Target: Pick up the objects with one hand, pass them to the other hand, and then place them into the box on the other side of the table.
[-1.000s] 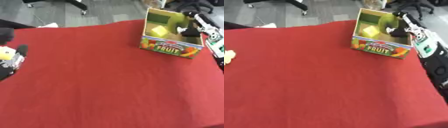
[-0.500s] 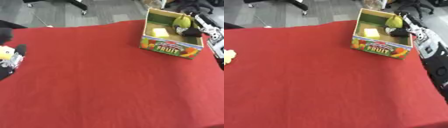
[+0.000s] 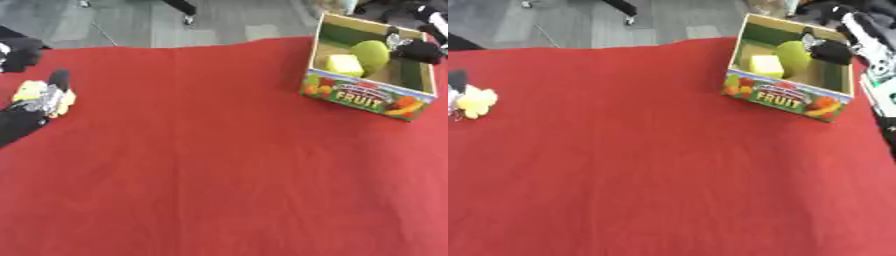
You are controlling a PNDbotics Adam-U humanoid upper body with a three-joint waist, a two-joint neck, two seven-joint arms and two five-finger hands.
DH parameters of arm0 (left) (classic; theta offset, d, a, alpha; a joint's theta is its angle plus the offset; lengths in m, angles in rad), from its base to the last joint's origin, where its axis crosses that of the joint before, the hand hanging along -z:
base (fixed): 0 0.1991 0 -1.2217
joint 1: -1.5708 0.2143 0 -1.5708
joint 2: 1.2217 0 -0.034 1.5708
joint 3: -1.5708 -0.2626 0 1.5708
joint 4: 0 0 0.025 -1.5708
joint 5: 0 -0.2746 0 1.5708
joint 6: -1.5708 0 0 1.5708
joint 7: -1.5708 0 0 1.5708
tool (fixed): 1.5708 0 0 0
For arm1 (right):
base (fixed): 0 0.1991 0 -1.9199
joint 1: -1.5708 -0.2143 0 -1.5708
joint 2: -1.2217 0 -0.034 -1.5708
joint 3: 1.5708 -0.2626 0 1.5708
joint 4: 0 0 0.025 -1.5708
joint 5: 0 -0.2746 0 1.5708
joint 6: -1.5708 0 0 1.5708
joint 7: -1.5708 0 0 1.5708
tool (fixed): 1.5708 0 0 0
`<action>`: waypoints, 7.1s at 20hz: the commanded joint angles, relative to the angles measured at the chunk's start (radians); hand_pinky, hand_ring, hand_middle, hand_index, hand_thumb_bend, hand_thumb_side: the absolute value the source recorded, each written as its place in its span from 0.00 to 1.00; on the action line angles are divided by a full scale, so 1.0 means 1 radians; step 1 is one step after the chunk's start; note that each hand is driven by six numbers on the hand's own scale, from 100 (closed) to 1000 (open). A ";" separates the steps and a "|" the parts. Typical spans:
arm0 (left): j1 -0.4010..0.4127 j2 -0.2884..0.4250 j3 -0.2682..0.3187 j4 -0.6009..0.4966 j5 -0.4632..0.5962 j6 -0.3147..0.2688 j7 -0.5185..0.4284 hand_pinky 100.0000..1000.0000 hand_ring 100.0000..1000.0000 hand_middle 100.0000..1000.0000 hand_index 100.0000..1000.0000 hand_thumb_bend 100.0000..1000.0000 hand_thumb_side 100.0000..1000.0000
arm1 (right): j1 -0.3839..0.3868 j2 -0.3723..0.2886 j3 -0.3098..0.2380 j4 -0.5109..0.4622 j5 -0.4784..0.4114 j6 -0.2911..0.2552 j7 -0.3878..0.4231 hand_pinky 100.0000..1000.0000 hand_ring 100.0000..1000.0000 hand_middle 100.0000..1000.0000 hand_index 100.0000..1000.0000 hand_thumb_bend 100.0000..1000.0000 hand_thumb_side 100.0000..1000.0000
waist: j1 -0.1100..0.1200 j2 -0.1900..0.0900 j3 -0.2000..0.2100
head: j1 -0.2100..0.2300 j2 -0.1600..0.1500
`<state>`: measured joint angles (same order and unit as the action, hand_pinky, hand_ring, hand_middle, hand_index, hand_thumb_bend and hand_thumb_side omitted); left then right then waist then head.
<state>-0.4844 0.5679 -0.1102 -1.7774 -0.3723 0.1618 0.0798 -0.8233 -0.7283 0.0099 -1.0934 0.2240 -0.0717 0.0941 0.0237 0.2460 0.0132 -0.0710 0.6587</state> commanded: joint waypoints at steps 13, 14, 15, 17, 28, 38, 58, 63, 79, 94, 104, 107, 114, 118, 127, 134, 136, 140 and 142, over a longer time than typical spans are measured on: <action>-0.192 0.210 0.002 0.248 -0.067 0.066 -0.154 0.76 0.73 0.70 0.82 0.35 0.45 | 0.053 -0.067 -0.003 -0.390 -0.266 0.066 0.047 0.93 0.98 0.89 0.93 0.00 0.28 | -0.004 -0.015 -0.016 | 0.074 -0.010; -0.207 0.213 -0.002 0.273 -0.076 0.065 -0.166 0.76 0.74 0.70 0.82 0.36 0.47 | 0.057 -0.066 -0.002 -0.406 -0.276 0.070 0.045 0.93 0.97 0.89 0.93 0.00 0.28 | -0.005 -0.014 -0.018 | 0.079 -0.012; -0.224 0.215 -0.007 0.302 -0.087 0.067 -0.186 0.76 0.74 0.70 0.82 0.36 0.47 | 0.062 -0.066 0.000 -0.423 -0.284 0.073 0.047 0.93 0.97 0.89 0.93 0.00 0.28 | -0.005 -0.013 -0.020 | 0.084 -0.015; -0.260 0.216 -0.012 0.359 -0.103 0.072 -0.235 0.76 0.74 0.70 0.83 0.35 0.49 | 0.071 -0.065 0.005 -0.451 -0.293 0.076 0.052 0.93 0.97 0.88 0.93 0.00 0.28 | -0.006 -0.010 -0.023 | 0.095 -0.021; -0.437 0.164 -0.009 0.706 -0.352 0.046 -0.335 0.76 0.75 0.72 0.83 0.56 0.51 | 0.082 -0.038 0.063 -0.490 -0.238 0.065 0.099 0.93 0.96 0.87 0.92 0.00 0.32 | -0.005 0.006 -0.037 | 0.165 -0.021; -0.488 0.136 0.007 0.795 -0.447 0.022 -0.448 0.78 0.77 0.73 0.83 0.75 0.46 | 0.077 -0.027 0.069 -0.476 -0.208 0.065 0.104 0.93 0.96 0.87 0.92 0.00 0.35 | -0.004 0.021 -0.046 | 0.174 -0.047; -0.526 0.137 0.029 0.857 -0.652 0.077 -0.528 0.78 0.78 0.74 0.83 0.72 0.34 | 0.076 -0.020 0.076 -0.479 -0.175 0.059 0.107 0.93 0.95 0.86 0.92 0.00 0.38 | -0.007 0.060 -0.062 | 0.227 -0.061; -0.523 0.136 0.034 0.869 -0.699 0.094 -0.571 0.78 0.79 0.74 0.84 0.72 0.35 | 0.078 -0.018 0.077 -0.478 -0.170 0.058 0.109 0.93 0.95 0.86 0.92 0.00 0.39 | -0.007 0.064 -0.063 | 0.232 -0.063; -0.553 0.138 0.053 0.898 -0.690 0.103 -0.619 0.79 0.79 0.75 0.86 0.49 0.00 | 0.070 -0.009 0.088 -0.475 -0.148 0.051 0.118 0.93 0.95 0.85 0.91 0.00 0.41 | -0.007 0.086 -0.077 | 0.257 -0.080; -0.561 0.110 0.049 0.942 -0.725 0.063 -0.569 0.77 0.77 0.71 0.79 0.36 0.00 | 0.054 0.003 0.112 -0.470 -0.115 0.033 0.129 0.93 0.94 0.84 0.91 0.00 0.41 | -0.009 0.104 -0.094 | 0.273 -0.102; -0.568 0.109 0.050 0.930 -0.734 0.031 -0.602 0.71 0.64 0.51 0.52 0.31 0.00 | 0.066 0.003 0.107 -0.448 -0.106 0.016 0.133 0.93 0.94 0.84 0.90 0.00 0.41 | -0.010 0.095 -0.091 | 0.267 -0.082; -0.576 0.115 0.049 0.919 -0.726 0.035 -0.595 0.70 0.62 0.49 0.49 0.32 0.00 | 0.069 0.001 0.106 -0.445 -0.106 0.015 0.132 0.93 0.94 0.84 0.90 0.00 0.40 | -0.008 0.087 -0.088 | 0.264 -0.074; -0.594 0.134 0.049 0.907 -0.705 0.042 -0.590 0.69 0.59 0.44 0.45 0.30 0.00 | 0.080 -0.006 0.102 -0.440 -0.108 0.015 0.129 0.93 0.94 0.84 0.90 0.00 0.39 | -0.004 0.069 -0.078 | 0.254 -0.054; -0.601 0.140 0.048 0.901 -0.689 0.044 -0.588 0.68 0.58 0.43 0.44 0.29 0.00 | 0.083 -0.007 0.101 -0.439 -0.111 0.016 0.127 0.93 0.94 0.84 0.90 0.00 0.39 | -0.004 0.063 -0.075 | 0.252 -0.049; -0.569 0.166 0.024 0.804 -0.560 0.044 -0.585 0.66 0.55 0.41 0.42 0.21 0.00 | 0.089 -0.010 0.099 -0.442 -0.124 0.018 0.126 0.93 0.94 0.84 0.90 0.00 0.38 | -0.007 0.046 -0.064 | 0.244 -0.039; -0.483 0.210 -0.011 0.642 -0.376 0.058 -0.575 0.66 0.54 0.41 0.43 0.10 0.00 | 0.094 -0.015 0.096 -0.450 -0.143 0.019 0.123 0.93 0.93 0.84 0.90 0.00 0.35 | -0.012 0.026 -0.055 | 0.223 -0.029; -0.455 0.224 -0.025 0.580 -0.324 0.060 -0.572 0.66 0.54 0.41 0.43 0.09 0.00 | 0.095 -0.016 0.096 -0.453 -0.149 0.020 0.123 0.93 0.93 0.84 0.90 0.00 0.35 | -0.014 0.020 -0.054 | 0.214 -0.026; -0.404 0.247 -0.039 0.459 -0.244 0.069 -0.572 0.66 0.54 0.41 0.43 0.05 0.00 | 0.098 -0.018 0.095 -0.457 -0.157 0.022 0.121 0.93 0.93 0.84 0.90 0.00 0.34 | -0.017 0.011 -0.051 | 0.200 -0.023; -0.374 0.257 -0.041 0.393 -0.201 0.077 -0.568 0.66 0.54 0.41 0.44 0.02 0.00 | 0.099 -0.019 0.095 -0.464 -0.163 0.023 0.121 0.93 0.93 0.84 0.90 0.00 0.34 | -0.017 0.007 -0.049 | 0.194 -0.021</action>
<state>-0.8471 0.7786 -0.1561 -1.3342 -0.6001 0.2322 -0.4909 -0.7120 -0.7085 0.1184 -1.5355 0.0682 -0.0500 0.2182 0.0061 0.2796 -0.0357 0.1282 0.6315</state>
